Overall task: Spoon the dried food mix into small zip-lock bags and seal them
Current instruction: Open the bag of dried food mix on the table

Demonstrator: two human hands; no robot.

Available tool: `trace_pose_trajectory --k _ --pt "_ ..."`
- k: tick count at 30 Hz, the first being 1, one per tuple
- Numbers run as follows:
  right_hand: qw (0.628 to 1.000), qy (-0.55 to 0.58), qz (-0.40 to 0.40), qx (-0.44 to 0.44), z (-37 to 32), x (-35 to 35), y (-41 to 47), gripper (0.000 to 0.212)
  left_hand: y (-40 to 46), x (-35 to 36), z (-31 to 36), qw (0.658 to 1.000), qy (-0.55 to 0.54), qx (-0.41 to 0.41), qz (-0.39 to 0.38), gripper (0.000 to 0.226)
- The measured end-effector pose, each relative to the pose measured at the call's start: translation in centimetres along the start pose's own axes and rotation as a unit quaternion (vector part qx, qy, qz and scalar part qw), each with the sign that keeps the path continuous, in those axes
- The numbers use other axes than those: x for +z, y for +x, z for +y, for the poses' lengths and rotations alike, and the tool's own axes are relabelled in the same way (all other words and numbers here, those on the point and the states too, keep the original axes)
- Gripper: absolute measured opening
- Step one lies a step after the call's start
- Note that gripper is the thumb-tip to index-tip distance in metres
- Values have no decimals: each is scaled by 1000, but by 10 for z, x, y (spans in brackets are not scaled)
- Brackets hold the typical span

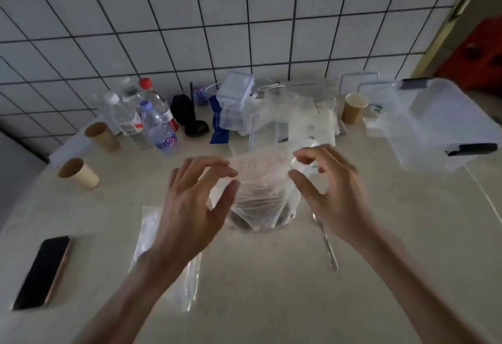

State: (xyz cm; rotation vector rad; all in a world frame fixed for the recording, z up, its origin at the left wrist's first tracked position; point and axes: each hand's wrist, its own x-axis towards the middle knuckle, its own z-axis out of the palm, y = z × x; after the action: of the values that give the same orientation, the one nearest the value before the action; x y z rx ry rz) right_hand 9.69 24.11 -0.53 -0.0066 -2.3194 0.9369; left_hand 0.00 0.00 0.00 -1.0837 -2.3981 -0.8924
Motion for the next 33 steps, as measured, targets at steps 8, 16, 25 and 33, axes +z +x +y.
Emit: trace_pose_trajectory --k 8,16,25,33 --pt "963 -158 -178 -128 13 24 28 47 -1 21 -36 989 90 91 -70 49" --pt "919 -329 -198 -92 18 27 -28 29 -50 26 -62 976 201 33 -71 33" --pt "949 -274 -115 -104 -2 34 -88 58 -92 34 -43 973 220 -11 73 64" --pt "938 -299 58 -168 6 32 -99 46 -85 27 -56 981 35 -185 -54 20"
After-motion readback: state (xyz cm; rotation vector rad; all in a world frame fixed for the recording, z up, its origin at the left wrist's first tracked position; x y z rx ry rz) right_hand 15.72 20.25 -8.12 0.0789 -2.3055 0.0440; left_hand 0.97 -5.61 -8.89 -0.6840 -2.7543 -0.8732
